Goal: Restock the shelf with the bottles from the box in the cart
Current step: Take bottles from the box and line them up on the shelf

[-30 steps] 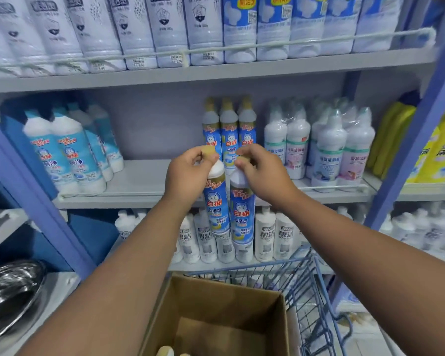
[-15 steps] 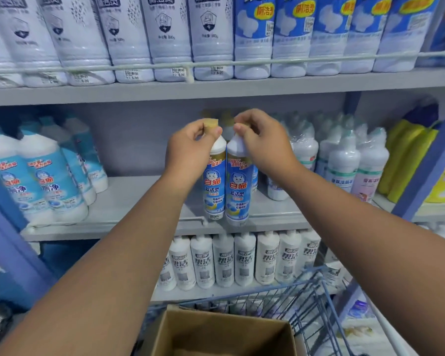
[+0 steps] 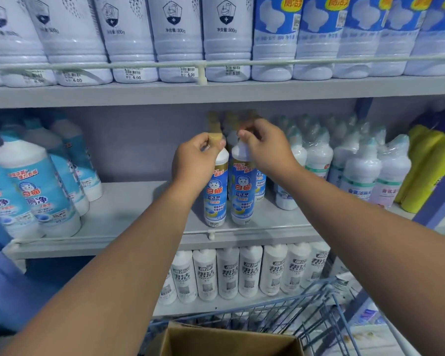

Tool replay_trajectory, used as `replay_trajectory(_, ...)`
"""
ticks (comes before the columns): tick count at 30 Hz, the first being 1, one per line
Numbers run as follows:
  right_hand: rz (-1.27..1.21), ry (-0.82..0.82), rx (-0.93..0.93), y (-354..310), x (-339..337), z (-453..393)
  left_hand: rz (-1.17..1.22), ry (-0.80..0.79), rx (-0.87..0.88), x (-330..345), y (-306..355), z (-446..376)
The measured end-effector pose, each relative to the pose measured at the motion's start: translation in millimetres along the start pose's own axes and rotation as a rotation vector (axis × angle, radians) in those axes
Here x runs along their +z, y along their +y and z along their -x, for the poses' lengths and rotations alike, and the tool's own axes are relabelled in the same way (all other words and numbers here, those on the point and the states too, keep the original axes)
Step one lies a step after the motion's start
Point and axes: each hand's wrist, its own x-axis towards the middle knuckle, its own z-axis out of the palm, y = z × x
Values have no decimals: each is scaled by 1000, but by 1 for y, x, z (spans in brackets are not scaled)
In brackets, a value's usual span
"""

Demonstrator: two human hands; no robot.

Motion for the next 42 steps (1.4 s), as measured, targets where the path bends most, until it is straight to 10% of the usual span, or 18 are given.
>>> replay_trajectory(42, 0, -142, 260, 115, 68, 73, -266, -115, -170, 40, -125, 38)
